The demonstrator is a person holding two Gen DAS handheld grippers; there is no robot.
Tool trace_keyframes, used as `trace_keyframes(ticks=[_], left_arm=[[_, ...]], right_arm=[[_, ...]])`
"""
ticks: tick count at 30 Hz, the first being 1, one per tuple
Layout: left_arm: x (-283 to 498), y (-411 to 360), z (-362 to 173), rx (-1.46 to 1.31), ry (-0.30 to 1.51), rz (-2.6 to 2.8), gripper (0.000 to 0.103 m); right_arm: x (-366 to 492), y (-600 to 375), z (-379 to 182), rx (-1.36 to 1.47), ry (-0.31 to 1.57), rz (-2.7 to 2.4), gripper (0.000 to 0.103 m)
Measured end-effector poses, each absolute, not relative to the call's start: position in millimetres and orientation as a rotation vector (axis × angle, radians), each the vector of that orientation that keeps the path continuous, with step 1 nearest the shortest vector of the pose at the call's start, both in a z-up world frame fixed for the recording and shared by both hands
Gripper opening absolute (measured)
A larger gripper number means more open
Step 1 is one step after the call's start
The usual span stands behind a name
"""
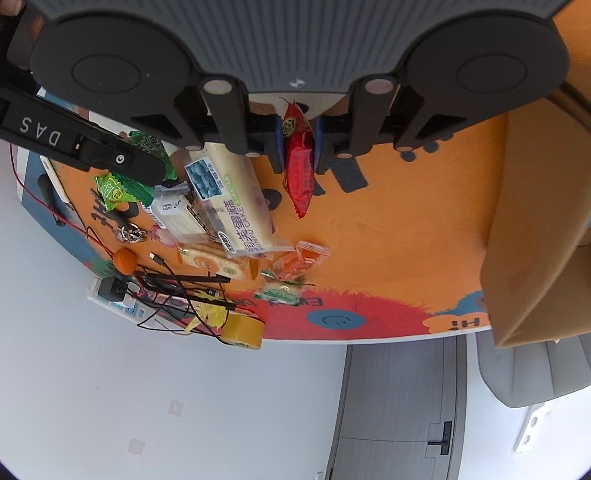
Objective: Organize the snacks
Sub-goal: 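Grasp the red sausage stick with the left gripper while the right grasps the green candy bag, then carry both snacks over the box and open both grippers to release them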
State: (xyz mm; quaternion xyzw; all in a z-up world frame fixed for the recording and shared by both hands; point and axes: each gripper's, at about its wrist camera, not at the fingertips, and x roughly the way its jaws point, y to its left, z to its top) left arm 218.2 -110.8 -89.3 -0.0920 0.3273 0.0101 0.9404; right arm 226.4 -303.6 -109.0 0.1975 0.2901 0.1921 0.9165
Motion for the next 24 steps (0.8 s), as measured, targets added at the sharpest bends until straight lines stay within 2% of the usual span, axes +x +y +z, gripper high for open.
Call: trace_keyframes(ticks=[24], left_arm=[[160, -62, -33, -0.232, 0.521, 0.118, 0.015]], right_arm=[[206, -259, -79, 0.408, 0.541, 0.51, 0.038]])
